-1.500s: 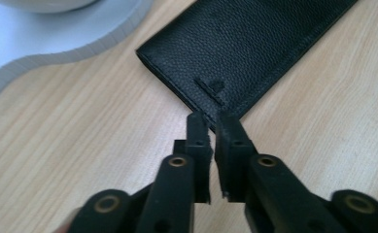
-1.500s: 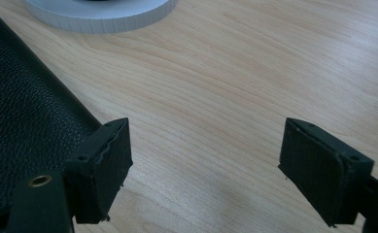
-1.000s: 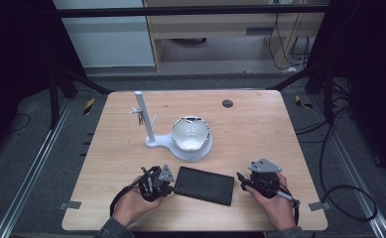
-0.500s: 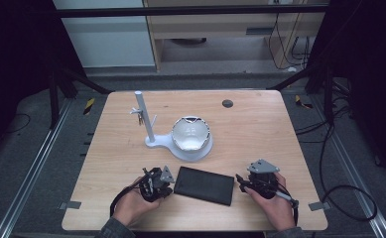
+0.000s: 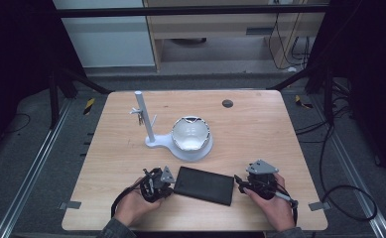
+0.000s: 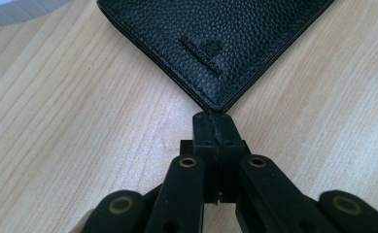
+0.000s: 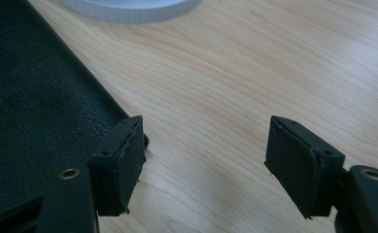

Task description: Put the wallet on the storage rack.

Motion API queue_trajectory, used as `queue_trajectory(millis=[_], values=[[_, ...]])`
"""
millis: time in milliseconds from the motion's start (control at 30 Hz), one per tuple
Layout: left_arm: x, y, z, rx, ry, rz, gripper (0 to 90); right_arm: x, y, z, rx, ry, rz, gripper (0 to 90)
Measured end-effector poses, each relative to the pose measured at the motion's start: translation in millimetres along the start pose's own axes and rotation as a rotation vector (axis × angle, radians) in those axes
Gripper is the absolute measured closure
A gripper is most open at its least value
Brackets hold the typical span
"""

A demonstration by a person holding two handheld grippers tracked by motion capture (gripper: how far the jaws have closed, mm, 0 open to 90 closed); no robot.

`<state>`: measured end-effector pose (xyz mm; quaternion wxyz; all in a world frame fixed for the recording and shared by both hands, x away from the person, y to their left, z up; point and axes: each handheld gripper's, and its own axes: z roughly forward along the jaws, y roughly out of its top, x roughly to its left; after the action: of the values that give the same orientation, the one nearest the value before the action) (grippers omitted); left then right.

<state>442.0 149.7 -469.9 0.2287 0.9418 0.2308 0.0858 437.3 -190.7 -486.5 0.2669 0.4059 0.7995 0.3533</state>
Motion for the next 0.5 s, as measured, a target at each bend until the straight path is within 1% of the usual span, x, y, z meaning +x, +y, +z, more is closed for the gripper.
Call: queue_trajectory(millis=[33, 100, 167, 200, 233, 267, 300, 333, 367, 400, 433, 500], values=[[-0.3, -0.2, -1.0, -0.009, 0.001, -0.003, 90.0, 1.6, 1.3, -0.9, -0.013, 0.008, -0.005, 30.2], [-0.9, -0.8, -2.9, -0.03, 0.007, -0.007, 90.0, 7.1, 5.0, -2.7, -0.04, 0.038, -0.022, 29.7], [-1.1, -1.2, -4.4, -0.056, -0.004, -0.014, 90.0, 15.4, 9.4, -3.8, -0.059, 0.066, -0.04, 29.2], [-1.3, -1.0, -5.4, -0.07, -0.005, -0.017, 89.9, 24.2, 13.3, -4.4, -0.072, 0.102, -0.062, 27.8], [-1.3, -1.0, -5.4, -0.07, -0.005, -0.017, 89.9, 30.1, 15.5, -4.7, -0.076, 0.122, -0.073, 26.7], [0.1, -1.0, -5.9, -0.101, -0.012, -0.035, 89.9, 37.9, 18.2, -4.4, -0.082, 0.155, -0.089, 25.3], [0.1, -1.0, -5.9, -0.101, -0.012, -0.035, 89.9, 37.9, 18.2, -4.4, -0.082, 0.155, -0.089, 25.3], [1.8, -0.5, -6.5, -0.107, -0.006, -0.042, 89.9, 51.8, 21.7, -3.9, -0.081, 0.186, -0.129, 22.4], [1.8, -0.5, -6.5, -0.107, -0.006, -0.042, 89.9, 56.8, 22.5, -3.3, -0.079, 0.197, -0.144, 20.3], [3.2, -0.1, -6.7, -0.12, -0.013, -0.057, 89.9, 64.6, 23.4, -1.9, -0.071, 0.219, -0.164, 18.7], [4.4, 0.1, -7.3, -0.136, -0.015, -0.069, 89.9, 64.6, 23.4, -1.9, -0.071, 0.219, -0.164, 18.7], [5.6, 1.4, -7.9, -0.144, -0.02, -0.076, 89.9, 75.4, 23.7, 0.8, -0.057, 0.234, -0.198, 16.8]])
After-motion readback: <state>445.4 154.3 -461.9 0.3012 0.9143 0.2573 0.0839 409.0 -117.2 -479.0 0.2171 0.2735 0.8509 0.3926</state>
